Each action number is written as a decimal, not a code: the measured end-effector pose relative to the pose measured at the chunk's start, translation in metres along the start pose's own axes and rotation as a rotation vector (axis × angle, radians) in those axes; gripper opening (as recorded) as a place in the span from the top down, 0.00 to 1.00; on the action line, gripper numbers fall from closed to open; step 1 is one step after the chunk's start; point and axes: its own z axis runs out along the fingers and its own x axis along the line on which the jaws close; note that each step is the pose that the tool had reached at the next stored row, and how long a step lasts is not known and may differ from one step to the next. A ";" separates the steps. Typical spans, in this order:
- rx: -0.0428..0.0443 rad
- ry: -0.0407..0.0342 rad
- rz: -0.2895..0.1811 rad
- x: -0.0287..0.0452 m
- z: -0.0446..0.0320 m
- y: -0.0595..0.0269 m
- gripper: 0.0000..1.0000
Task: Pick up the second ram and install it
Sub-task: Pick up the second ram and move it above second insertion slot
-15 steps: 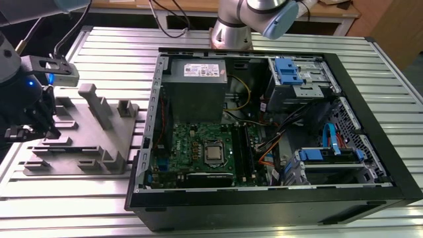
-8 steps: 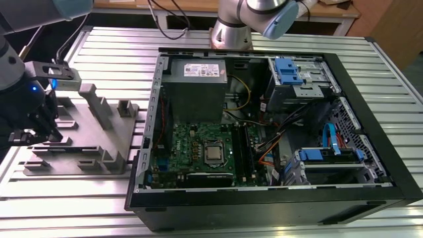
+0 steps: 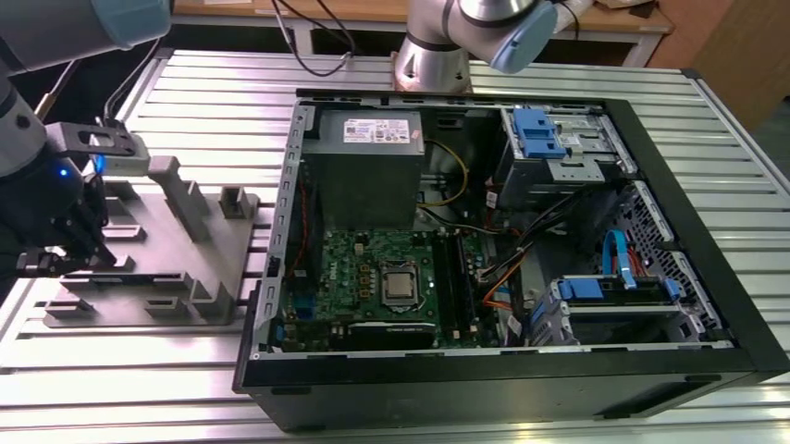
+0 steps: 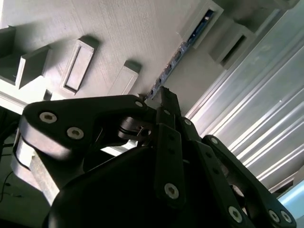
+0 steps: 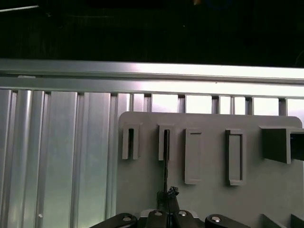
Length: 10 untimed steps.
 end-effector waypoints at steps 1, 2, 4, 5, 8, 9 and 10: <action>0.0009 -0.0001 0.000 0.0000 0.0019 0.0008 0.93; 0.0017 -0.0002 0.000 0.0000 0.0038 0.0015 0.93; 0.0029 -0.0001 0.000 0.0001 0.0075 0.0025 0.93; 0.0041 0.0000 0.000 0.0001 0.0089 0.0029 0.93; 0.0097 0.0001 0.000 0.0001 0.0101 0.0032 0.93; 0.0107 -0.0001 0.000 0.0001 0.0108 0.0032 0.93; 0.0108 -0.0002 0.001 0.0001 0.0114 0.0032 0.93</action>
